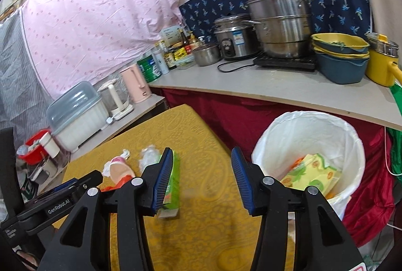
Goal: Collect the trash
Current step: 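Move both open tools back over the trash on the table, then grasp the orange foam net sleeve with the left tool while the right tool grasps the red plastic bag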
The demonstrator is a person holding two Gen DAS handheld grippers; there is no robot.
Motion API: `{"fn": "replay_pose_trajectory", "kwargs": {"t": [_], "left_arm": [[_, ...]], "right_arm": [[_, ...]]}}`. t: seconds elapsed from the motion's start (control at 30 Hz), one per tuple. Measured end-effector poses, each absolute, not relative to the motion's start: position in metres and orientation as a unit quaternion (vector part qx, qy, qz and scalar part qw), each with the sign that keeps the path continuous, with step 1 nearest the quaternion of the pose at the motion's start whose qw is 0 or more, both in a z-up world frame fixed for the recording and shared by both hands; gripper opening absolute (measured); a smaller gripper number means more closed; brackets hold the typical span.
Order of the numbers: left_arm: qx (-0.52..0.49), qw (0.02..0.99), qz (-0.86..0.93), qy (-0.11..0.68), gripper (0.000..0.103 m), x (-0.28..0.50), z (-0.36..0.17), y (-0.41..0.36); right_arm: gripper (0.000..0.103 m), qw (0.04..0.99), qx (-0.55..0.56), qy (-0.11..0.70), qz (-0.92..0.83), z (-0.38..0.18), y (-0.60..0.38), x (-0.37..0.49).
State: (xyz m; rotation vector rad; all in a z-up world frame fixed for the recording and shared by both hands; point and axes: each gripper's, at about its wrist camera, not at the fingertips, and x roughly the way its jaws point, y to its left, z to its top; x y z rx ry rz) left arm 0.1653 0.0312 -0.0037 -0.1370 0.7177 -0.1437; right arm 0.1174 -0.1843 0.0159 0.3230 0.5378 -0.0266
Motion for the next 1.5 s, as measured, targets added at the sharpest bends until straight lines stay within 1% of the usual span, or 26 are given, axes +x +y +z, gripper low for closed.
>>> {"fn": "replay_pose_trajectory", "kwargs": {"t": [0.3,0.6,0.67,0.8,0.93,1.13,1.5], "left_arm": [[-0.092,0.922,-0.008,0.375,0.079,0.164,-0.036,0.111],[-0.121,0.908,0.031,0.399,0.079,0.160,-0.068,0.168],[-0.128,0.905,0.037,0.404,0.080,0.159,-0.074,0.179],[-0.139,0.901,0.043,0.409,0.085,0.159,-0.084,0.194],[-0.149,0.896,0.044,0.415,0.087,0.161,-0.095,0.208],[-0.171,0.886,0.040,0.430,0.088,0.167,-0.111,0.221],[-0.198,0.867,0.019,0.457,0.088,0.192,-0.141,0.218]], "right_arm": [[0.049,0.943,0.148,0.297,0.019,-0.005,-0.131,0.133],[0.058,0.932,0.131,0.333,0.052,-0.035,-0.070,0.148],[0.060,0.930,0.126,0.340,0.058,-0.041,-0.057,0.153],[0.067,0.925,0.124,0.353,0.062,-0.052,-0.041,0.163],[0.071,0.921,0.118,0.365,0.064,-0.064,-0.023,0.174],[0.073,0.915,0.113,0.382,0.061,-0.081,-0.006,0.195],[0.073,0.900,0.113,0.417,0.063,-0.115,0.004,0.227]]}}
